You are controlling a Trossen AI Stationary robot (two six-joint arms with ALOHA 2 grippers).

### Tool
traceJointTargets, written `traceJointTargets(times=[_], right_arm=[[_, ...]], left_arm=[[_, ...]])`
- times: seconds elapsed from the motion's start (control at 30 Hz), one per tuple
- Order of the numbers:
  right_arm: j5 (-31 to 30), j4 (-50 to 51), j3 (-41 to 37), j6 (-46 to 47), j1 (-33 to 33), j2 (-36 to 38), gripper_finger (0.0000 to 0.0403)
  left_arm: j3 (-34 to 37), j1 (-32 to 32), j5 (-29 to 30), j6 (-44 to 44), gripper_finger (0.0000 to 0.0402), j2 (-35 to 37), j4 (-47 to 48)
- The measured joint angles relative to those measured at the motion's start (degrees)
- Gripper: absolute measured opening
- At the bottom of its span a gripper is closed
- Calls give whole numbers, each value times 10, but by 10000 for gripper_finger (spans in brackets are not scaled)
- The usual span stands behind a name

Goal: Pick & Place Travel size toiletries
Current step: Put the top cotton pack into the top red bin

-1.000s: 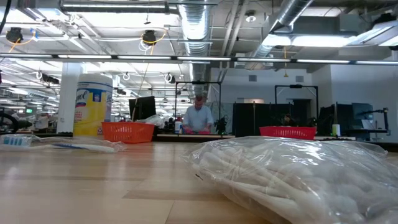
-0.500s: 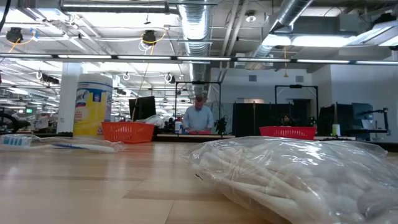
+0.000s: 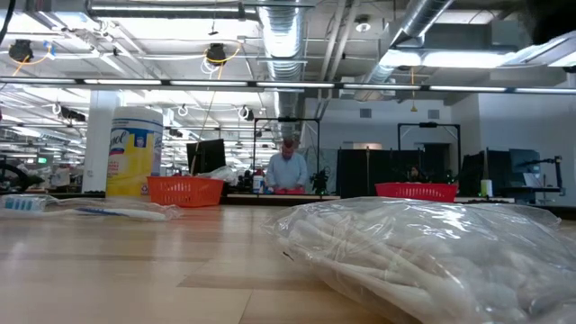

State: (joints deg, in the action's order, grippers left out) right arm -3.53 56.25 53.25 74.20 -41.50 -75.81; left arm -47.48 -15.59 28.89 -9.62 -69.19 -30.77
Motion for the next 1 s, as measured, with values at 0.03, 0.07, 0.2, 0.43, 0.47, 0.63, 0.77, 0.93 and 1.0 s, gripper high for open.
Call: traceJointTargets(times=[0.03, 0.07, 0.2, 0.43, 0.47, 0.63, 0.77, 0.93, 1.0], right_arm=[[0, -1, 0, -16, 8, 0, 83], [0, -1, 0, -32, 16, 0, 83], [-1, -18, 0, -101, 48, 0, 83], [-1, -85, 0, -222, 104, 0, 83], [-1, -96, 0, -238, 111, 0, 83], [-1, -151, 0, -322, 137, 0, 83], [0, -205, 0, -389, 149, 0, 83], [0, -268, 0, -455, 150, -15, 83], [5, -290, 0, -477, 149, -30, 83]], left_arm=[[0, -2, 0, 6, 298, 0, 4], [0, -5, 0, 11, 298, 0, 8], [0, -12, 0, 35, 298, 0, 26], [0, -31, 0, 61, 298, 0, 47], [0, -34, 0, 63, 298, 0, 50], [0, -49, 0, 85, 298, 0, 60], [0, -59, 0, 86, 298, 0, 65], [0, -73, 0, 99, 298, 0, 66], [0, -77, 0, 101, 298, 0, 68]])
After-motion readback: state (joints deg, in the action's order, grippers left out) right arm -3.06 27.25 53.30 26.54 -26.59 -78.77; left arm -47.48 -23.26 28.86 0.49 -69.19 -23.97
